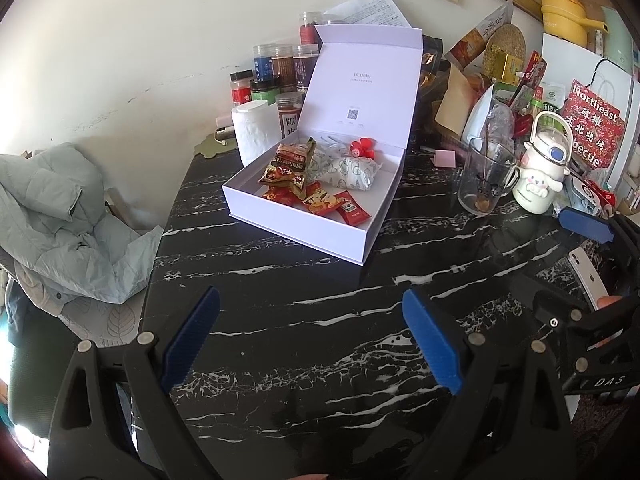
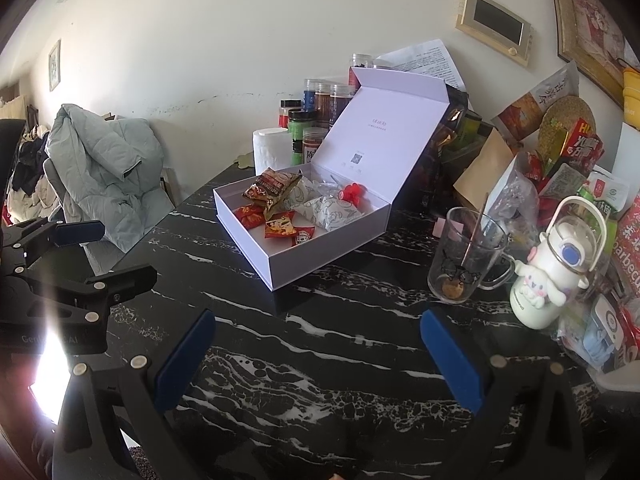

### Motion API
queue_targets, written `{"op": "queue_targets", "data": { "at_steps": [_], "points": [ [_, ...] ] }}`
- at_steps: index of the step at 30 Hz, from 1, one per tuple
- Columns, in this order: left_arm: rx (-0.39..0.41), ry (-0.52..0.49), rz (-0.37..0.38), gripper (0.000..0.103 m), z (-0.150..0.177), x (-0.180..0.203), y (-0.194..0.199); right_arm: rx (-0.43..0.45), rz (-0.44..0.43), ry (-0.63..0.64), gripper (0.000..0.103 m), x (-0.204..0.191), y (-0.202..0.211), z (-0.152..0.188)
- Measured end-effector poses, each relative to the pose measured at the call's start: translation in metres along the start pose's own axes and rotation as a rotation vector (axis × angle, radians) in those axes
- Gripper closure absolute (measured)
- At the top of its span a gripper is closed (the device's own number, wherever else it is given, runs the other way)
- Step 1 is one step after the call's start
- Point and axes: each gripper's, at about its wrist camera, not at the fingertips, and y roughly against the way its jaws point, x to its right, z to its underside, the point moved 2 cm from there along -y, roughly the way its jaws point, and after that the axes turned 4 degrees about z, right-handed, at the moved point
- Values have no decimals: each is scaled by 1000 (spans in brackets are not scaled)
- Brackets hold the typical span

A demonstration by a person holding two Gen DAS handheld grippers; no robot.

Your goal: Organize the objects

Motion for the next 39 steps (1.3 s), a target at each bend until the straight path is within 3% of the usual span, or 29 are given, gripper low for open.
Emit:
{"op": "queue_targets", "data": {
  "at_steps": [39],
  "points": [
    [-46, 10, 34, 10, 12, -7, -11, -37, 8, 14, 0, -7, -16, 3]
  ]
}}
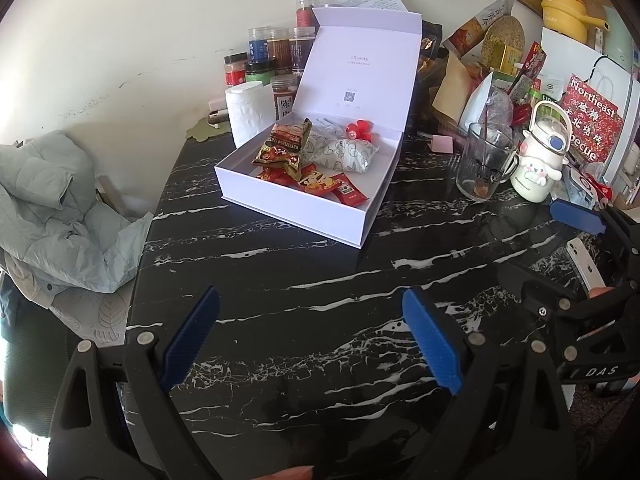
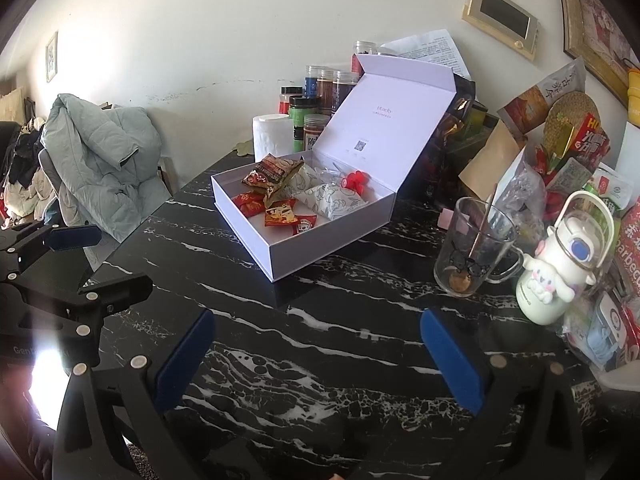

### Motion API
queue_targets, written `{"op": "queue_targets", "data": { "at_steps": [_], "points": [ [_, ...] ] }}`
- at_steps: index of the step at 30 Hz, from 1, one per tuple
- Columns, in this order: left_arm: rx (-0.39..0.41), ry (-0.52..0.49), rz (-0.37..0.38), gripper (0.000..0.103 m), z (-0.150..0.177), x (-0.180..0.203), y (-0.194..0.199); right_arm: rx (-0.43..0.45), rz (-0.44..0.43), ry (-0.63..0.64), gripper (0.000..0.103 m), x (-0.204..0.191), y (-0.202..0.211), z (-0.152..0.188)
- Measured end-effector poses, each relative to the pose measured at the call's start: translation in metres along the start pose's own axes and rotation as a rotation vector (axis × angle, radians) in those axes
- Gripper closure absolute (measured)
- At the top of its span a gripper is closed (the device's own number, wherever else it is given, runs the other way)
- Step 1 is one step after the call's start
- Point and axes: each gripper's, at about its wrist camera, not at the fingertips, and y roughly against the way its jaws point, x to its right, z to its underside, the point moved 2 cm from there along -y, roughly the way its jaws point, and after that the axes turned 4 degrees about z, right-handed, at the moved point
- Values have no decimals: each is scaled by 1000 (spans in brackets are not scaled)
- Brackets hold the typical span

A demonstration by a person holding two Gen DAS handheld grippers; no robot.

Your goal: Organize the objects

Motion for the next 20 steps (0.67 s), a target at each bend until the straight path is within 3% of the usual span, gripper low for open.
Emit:
{"op": "queue_targets", "data": {
  "at_steps": [12, 20],
  "points": [
    [-8, 23, 36, 10, 1, -4, -4, -14, -4, -3, 0, 0, -4, 3],
    [-13, 18, 18, 10, 5, -3, -7, -18, 3, 1, 0, -2, -5, 4]
  ]
}}
